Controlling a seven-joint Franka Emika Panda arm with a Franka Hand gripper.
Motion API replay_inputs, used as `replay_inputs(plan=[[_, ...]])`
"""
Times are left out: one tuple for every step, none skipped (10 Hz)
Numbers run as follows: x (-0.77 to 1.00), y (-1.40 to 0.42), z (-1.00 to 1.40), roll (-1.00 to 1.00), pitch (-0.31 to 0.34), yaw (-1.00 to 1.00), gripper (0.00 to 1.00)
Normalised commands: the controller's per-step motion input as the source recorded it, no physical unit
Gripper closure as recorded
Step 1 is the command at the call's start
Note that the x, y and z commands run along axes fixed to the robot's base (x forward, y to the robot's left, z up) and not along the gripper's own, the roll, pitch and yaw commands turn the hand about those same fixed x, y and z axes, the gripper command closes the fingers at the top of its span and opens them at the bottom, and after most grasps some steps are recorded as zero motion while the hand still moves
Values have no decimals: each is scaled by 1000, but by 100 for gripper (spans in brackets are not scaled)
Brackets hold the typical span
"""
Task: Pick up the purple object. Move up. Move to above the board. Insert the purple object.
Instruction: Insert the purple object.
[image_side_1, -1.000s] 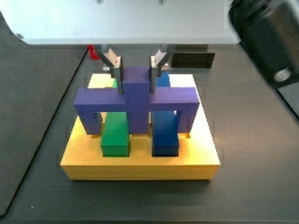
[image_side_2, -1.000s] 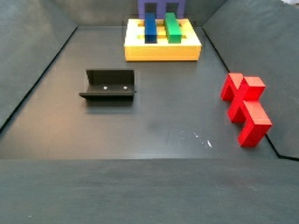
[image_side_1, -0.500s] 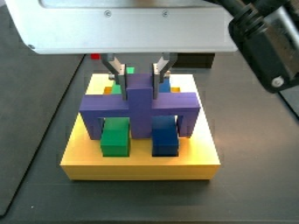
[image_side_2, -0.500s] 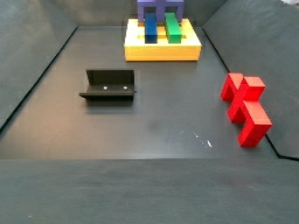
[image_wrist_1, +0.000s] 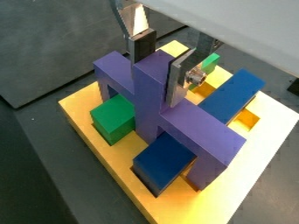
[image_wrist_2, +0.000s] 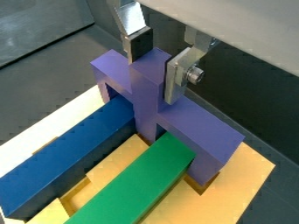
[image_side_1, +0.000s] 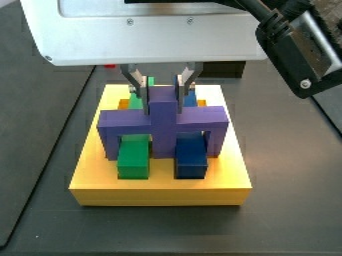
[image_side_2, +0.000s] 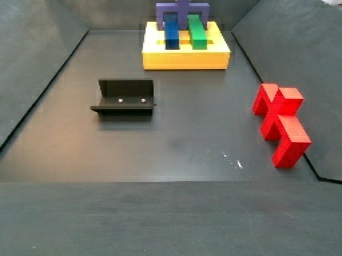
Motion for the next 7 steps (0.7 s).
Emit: replay_inputs(plan=[[-49, 0, -109, -16, -11, -29, 100], [-103, 0, -83, 0, -19, -9, 100], [-163, 0, -83, 0, -16, -49, 100], [-189, 0, -89, -6, -27, -57, 100], [-100, 0, -114, -1, -27, -91, 100], [114, -20, -229, 0, 0, -54, 100], [314, 0, -300, 63, 26, -74, 100]])
